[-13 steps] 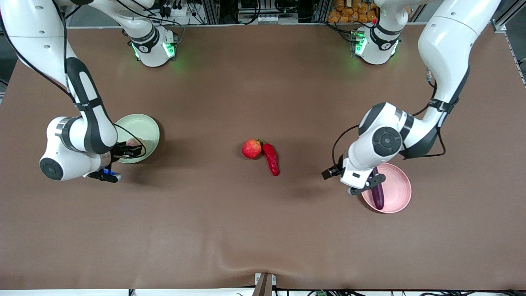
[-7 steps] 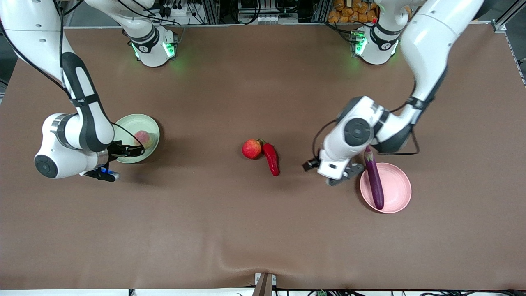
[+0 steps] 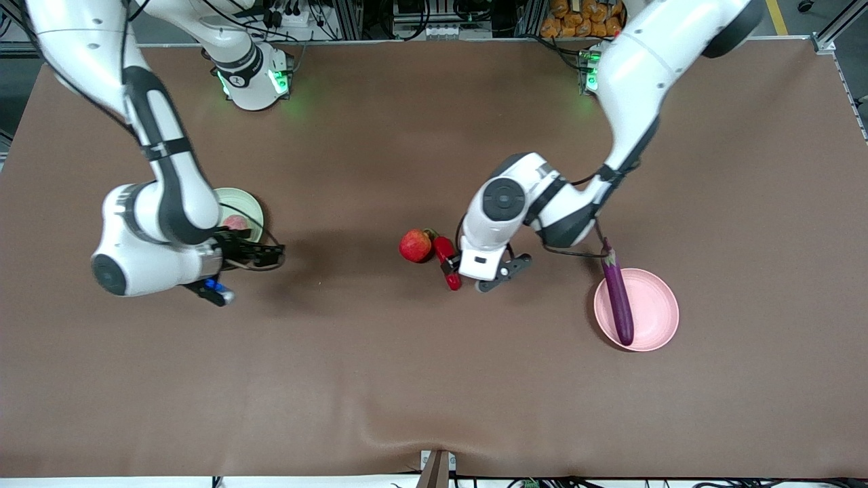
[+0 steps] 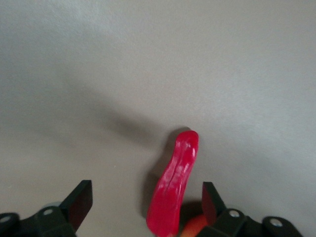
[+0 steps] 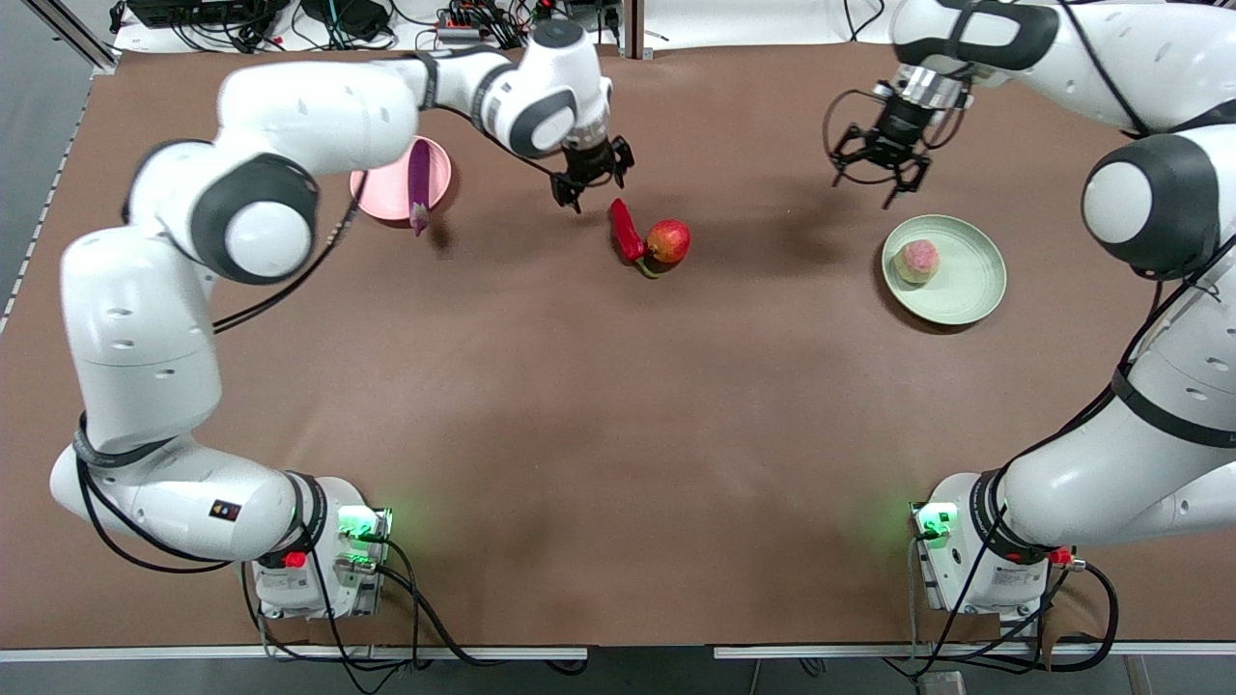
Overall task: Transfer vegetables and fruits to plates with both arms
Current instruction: 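Release the peach on the green plate while the left gripper grasps the chili, then place the chili on the pink plate while the right gripper grasps the apple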
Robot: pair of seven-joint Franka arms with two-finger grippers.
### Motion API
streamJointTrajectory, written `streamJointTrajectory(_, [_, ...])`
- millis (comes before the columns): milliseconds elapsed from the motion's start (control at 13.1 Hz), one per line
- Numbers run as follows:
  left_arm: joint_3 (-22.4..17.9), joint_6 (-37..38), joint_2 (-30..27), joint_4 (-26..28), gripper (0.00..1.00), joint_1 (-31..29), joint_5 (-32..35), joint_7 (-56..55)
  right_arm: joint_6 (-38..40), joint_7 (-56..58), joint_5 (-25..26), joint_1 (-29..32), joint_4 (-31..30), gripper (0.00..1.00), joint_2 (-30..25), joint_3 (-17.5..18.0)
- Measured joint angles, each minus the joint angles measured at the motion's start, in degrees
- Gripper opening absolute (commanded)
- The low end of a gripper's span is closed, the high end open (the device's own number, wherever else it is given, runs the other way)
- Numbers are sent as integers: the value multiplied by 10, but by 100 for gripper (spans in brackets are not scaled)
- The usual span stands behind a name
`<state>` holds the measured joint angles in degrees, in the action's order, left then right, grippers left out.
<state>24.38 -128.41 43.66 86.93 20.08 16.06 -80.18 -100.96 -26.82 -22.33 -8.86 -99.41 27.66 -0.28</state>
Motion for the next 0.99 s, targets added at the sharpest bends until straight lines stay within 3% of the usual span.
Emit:
streamJointTrajectory(153, [-39,-18,19,-7,92,46,-1,-17,-24,-47,-2,-30,3,100,1,0])
streamJointTrajectory(306, [-44,-43,35,-11,89,55,-1,-37,-32,-57,-2,-37,3,100,5,0])
streamJointTrajectory(382, [-44,-53,40,-12,81,56,-1,-42,-35,-57,-2,-37,3,100,8,-1])
streamJointTrajectory(535, [-44,-67,48,-13,53,61,-1,-49,-41,-57,-3,-37,3,100,15,-1])
streamJointTrajectory(688, [-44,-78,57,-14,0,65,-1,-53,-56,-79,-5,-45,3,100,20,-1])
streamJointTrajectory(993, [-51,-84,62,-16,0,67,6,-53,-83,-124,-8,-75,3,100,21,0])
